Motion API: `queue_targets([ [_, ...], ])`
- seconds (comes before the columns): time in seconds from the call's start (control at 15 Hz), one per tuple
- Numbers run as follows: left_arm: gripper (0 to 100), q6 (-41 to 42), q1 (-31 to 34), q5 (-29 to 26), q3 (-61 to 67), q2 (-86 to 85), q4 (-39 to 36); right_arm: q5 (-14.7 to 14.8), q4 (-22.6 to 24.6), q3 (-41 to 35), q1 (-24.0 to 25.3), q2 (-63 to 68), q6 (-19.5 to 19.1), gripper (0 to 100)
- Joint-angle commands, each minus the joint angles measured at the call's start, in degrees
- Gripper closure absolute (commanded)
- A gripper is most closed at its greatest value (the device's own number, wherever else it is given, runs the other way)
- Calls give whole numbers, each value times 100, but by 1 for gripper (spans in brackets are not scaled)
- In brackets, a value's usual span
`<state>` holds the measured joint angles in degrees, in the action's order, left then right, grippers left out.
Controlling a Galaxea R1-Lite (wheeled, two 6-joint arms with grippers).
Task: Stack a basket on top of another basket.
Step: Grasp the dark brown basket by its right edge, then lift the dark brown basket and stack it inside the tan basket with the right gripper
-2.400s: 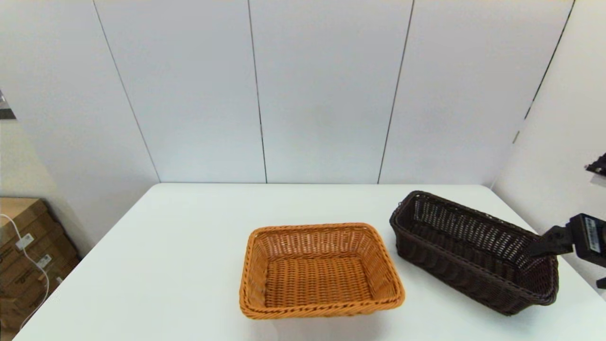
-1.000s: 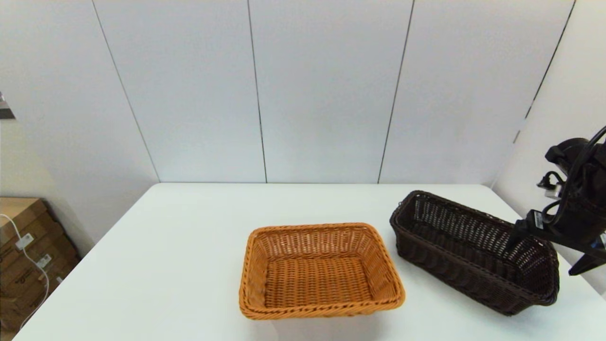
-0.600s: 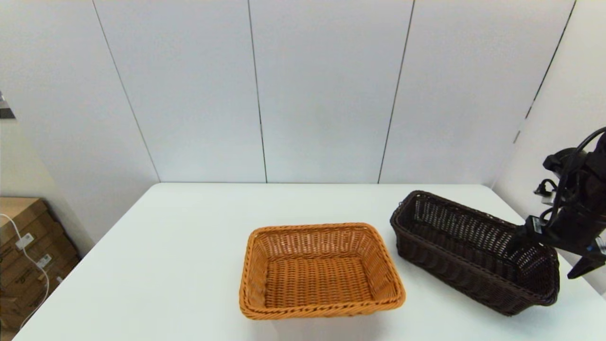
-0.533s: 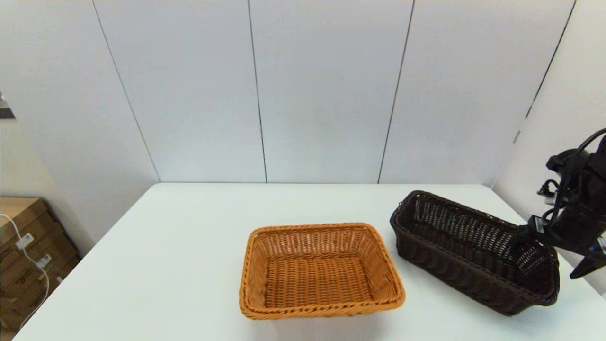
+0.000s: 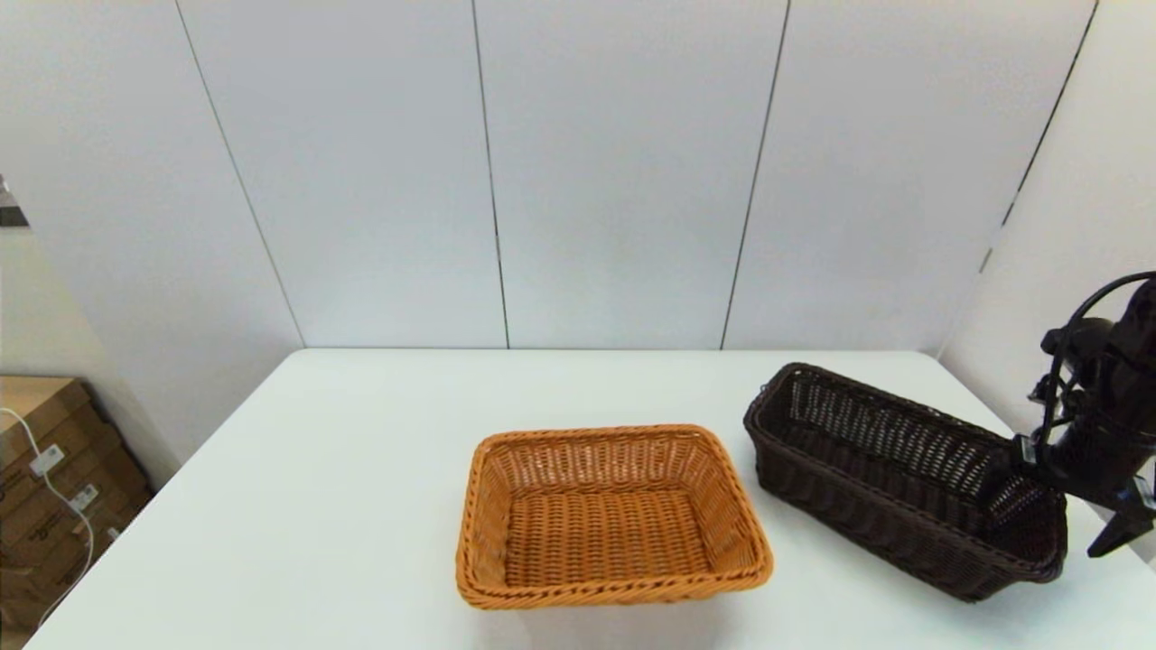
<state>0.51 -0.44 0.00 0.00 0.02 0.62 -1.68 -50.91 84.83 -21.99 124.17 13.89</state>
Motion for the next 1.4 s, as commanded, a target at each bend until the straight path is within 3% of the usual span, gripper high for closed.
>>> queue_targets([
  [0.07, 0, 2, 0, 0, 26, -2, -1, -25, -24, -2, -33, 186, 9, 0],
  [0.2, 0, 2, 0, 0, 26, -11, -1, -183, -24, 16, -60, 204, 18, 0],
  [0.27, 0, 2, 0, 0, 26, -2, -1, -192, -33, 24, -86, 204, 9, 100],
  [0.87, 0, 2, 0, 0, 26, -2, -1, -403, -33, 86, -262, 327, 35, 100],
  [1.2, 0, 2, 0, 0, 26, -2, -1, -1133, -68, 297, -605, 300, -9, 100],
  [1.4, 0, 2, 0, 0, 26, -2, -1, -2047, -209, 481, -912, 283, -53, 100],
])
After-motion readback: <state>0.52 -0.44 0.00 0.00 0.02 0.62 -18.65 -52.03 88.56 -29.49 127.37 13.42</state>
